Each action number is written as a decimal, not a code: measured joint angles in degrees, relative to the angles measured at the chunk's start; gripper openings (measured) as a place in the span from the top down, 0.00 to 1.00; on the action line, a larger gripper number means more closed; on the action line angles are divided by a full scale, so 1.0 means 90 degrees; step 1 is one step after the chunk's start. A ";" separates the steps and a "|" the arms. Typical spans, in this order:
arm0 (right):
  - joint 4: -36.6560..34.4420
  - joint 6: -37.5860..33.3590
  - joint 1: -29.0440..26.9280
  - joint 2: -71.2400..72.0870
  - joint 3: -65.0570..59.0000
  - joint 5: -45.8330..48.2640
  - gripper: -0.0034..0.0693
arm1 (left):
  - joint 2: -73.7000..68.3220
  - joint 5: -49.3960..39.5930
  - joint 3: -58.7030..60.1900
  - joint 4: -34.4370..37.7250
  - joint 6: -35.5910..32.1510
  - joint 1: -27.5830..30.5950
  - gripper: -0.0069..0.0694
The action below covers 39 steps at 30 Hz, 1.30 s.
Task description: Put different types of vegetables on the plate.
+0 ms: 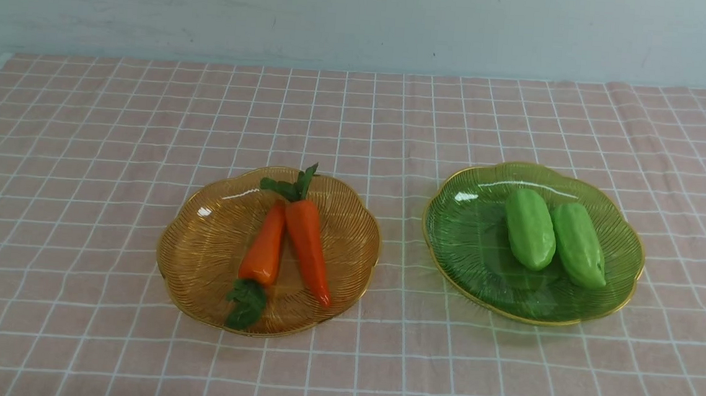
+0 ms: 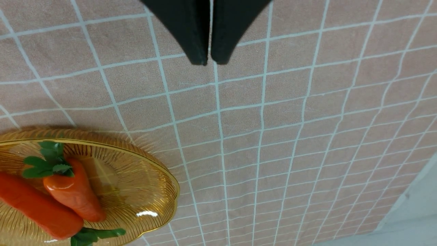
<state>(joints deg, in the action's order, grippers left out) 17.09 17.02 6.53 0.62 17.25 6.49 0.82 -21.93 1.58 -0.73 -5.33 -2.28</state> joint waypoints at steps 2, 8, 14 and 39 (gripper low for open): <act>-0.0014 0.0007 -0.0171 0.0000 -0.0304 0.0209 0.97 | 0.0000 0.0000 0.0000 0.0000 0.0000 0.0000 0.91; -0.0213 0.0086 -0.0485 0.0000 -0.1510 0.0641 0.97 | 0.0000 0.0000 0.0000 0.0000 0.0000 0.0000 0.91; -0.0575 0.0360 -0.0586 -0.0005 -0.2089 0.1582 0.97 | 0.0000 0.0005 0.0000 0.0000 0.0000 0.0000 0.91; -0.0587 0.0393 -0.0598 -0.0005 -0.2076 0.1884 0.97 | 0.0000 0.0005 0.0000 0.0000 0.0000 0.0000 0.91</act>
<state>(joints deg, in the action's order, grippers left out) 11.80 20.56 1.15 0.58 -1.43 23.45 0.82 -21.88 1.58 -0.73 -5.33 -2.28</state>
